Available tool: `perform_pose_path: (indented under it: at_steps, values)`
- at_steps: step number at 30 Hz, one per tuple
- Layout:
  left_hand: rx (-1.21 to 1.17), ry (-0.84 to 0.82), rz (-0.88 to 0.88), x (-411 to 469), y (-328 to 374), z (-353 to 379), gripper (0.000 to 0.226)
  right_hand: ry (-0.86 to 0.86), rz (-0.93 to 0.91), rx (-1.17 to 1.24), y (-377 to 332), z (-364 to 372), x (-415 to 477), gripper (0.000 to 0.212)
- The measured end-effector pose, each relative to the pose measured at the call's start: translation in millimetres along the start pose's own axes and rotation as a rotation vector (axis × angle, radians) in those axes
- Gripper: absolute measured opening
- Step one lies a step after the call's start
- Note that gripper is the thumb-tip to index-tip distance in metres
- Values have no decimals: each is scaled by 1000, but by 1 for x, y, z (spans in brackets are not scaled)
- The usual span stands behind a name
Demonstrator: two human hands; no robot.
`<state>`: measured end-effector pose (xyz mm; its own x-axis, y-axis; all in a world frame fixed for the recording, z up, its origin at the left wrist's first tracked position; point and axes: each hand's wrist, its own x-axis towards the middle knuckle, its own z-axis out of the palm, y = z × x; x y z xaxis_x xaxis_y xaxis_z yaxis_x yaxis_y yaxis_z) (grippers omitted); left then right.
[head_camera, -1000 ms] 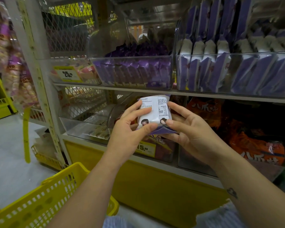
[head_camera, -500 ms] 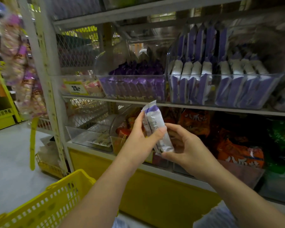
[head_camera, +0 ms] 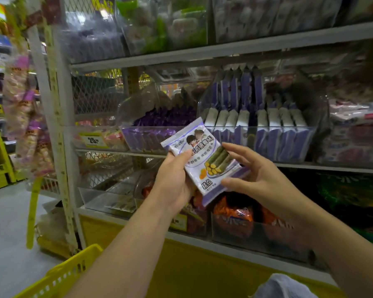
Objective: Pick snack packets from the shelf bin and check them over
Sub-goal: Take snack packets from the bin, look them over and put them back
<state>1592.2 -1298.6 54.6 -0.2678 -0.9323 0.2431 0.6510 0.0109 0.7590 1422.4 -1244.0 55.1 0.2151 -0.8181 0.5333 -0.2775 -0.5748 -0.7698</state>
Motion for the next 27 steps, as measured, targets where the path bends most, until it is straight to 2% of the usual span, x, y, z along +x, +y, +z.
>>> perform_pose_path:
  at_steps: [4, 6, 8, 11, 16, 17, 21, 23, 27]
  values:
    - [-61, -32, -142, 10, 9, 42, 41, 84, -87, 132, -20, -19, 5, 62]
    - [32, -50, -124, 18, 12, 60, 41, 122, -101, 268, -28, -31, 10, 60]
    - [255, -54, -69, 29, 14, 76, 43, 180, -109, 307, -38, -45, 18, 58]
    - [658, -64, 39, 46, 15, 93, 49, 260, -103, 203, -53, -69, 33, 48]
    - [1000, -131, 240, 77, 17, 100, 53, 315, -35, -4, -74, -110, 57, 10]
    - [1101, -161, 291, 81, 15, 97, 52, 303, -20, -54, -79, -117, 61, 8]
    - [1802, -221, 637, 92, 8, 79, 35, 204, 68, -250, -92, -135, 76, 14]
    - [1893, -287, 681, 97, 6, 73, 33, 150, 107, -318, -95, -140, 86, 15]
    - [1822, -384, 617, 110, 8, 57, 32, 100, 190, -419, -100, -148, 109, 18]
